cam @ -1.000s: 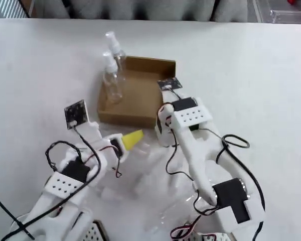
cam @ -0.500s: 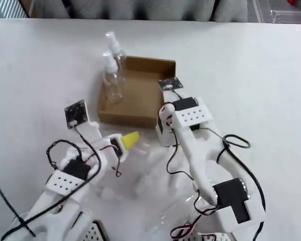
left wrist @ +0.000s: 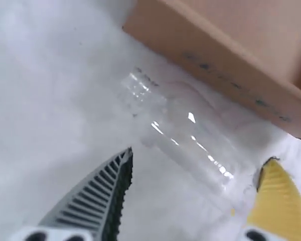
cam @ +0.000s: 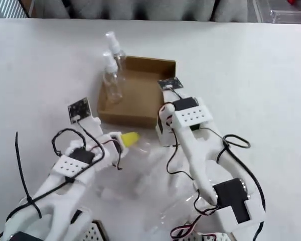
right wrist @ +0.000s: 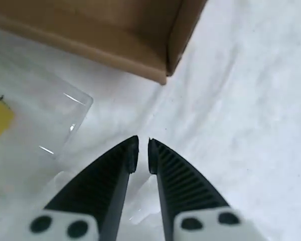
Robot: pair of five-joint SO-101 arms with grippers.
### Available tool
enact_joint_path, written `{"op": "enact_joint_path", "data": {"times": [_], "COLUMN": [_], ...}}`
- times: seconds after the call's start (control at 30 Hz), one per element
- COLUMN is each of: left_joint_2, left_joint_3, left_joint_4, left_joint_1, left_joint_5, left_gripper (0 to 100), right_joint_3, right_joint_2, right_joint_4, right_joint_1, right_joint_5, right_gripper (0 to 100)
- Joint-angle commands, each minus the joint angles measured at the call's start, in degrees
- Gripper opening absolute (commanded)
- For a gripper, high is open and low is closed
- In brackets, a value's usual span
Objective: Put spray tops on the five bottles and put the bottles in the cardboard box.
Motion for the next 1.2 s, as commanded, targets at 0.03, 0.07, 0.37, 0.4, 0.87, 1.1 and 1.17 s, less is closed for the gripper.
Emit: {"op": "enact_joint_path", "data": {"times": [0.03, 0.07, 0.37, 0.4, 0.87, 1.1, 1.17], "left_joint_2": [0.2, 0.2, 0.6, 1.4, 13.1, 13.1, 13.0], "left_joint_3": [-2.2, -2.2, -2.3, -2.5, -8.4, -8.9, -9.0], "left_joint_4": [-0.6, -0.6, -0.8, -0.9, -0.7, 1.1, 1.1], "left_joint_1": [-0.7, -0.7, -2.7, -2.7, -2.4, -2.8, -2.8], "left_joint_5": [0.1, 0.1, 0.1, 0.1, 0.1, -1.8, -1.7], "left_gripper": [37, 36, 34, 34, 33, 33, 33], "right_joint_3": [-2.5, -2.5, -2.3, -2.3, -2.3, -2.3, -2.3], "right_joint_2": [-0.6, -0.6, -0.6, -0.6, -0.5, -0.5, -0.5], "right_joint_4": [0.7, 0.7, 0.6, 0.6, 0.6, 0.6, 0.6], "right_joint_1": [0.5, 0.5, 0.4, 0.4, 0.4, 0.4, 0.4], "right_joint_5": [1.0, 1.0, 1.8, 2.7, 3.7, 3.8, 3.8], "right_gripper": [1.6, 1.6, 1.6, 1.6, 1.6, 1.6, 1.6]}}
